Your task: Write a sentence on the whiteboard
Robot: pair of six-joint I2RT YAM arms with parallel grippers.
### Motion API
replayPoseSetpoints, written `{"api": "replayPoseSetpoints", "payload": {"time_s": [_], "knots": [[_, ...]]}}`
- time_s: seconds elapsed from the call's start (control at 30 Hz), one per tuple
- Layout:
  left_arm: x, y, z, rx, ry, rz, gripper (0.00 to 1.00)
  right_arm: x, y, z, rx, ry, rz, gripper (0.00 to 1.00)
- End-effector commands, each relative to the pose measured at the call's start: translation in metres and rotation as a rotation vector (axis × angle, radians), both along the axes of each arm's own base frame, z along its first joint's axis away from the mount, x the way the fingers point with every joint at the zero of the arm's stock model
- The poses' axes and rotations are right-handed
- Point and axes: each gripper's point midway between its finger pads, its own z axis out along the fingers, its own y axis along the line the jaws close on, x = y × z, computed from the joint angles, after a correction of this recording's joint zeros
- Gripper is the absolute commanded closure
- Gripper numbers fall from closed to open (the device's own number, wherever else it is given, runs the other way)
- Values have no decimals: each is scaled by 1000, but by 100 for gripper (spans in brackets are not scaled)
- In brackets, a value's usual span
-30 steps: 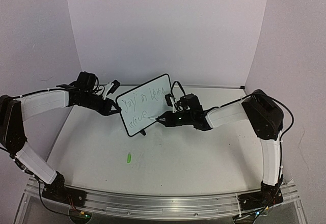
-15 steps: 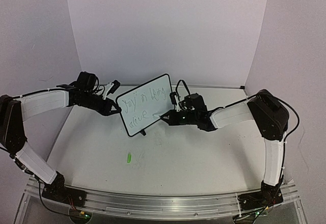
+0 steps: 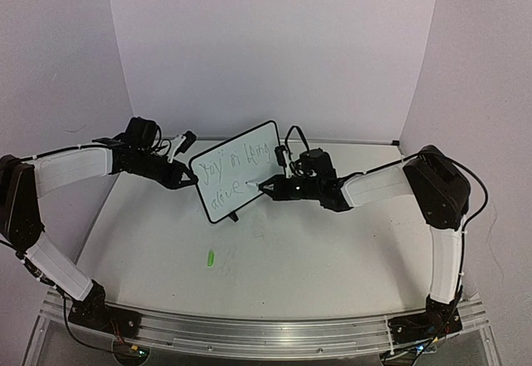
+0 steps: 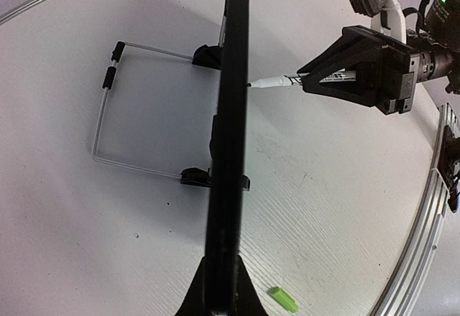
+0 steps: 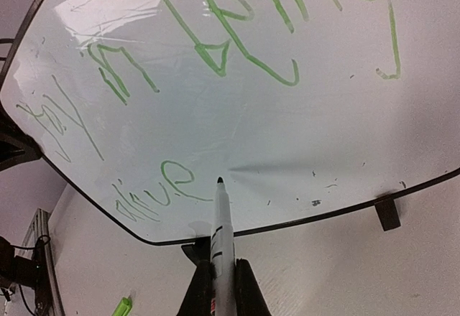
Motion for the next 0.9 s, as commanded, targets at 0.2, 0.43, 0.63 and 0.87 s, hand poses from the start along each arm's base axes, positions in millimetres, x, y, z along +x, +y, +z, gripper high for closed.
{"api": "replayPoseSetpoints", "payload": {"time_s": [0.2, 0.43, 0.63, 0.87], "knots": [[8, -2, 12, -3, -32, -1, 100, 10, 8, 3, 29, -16, 0, 100], [8, -2, 11, -4, -31, -1, 100, 12, 8, 2, 29, -17, -6, 100], [8, -2, 11, -3, -31, -1, 100, 12, 9, 2, 28, -15, -6, 100], [8, -2, 11, -3, -32, -1, 100, 13, 9, 2, 28, -18, -10, 100]]}}
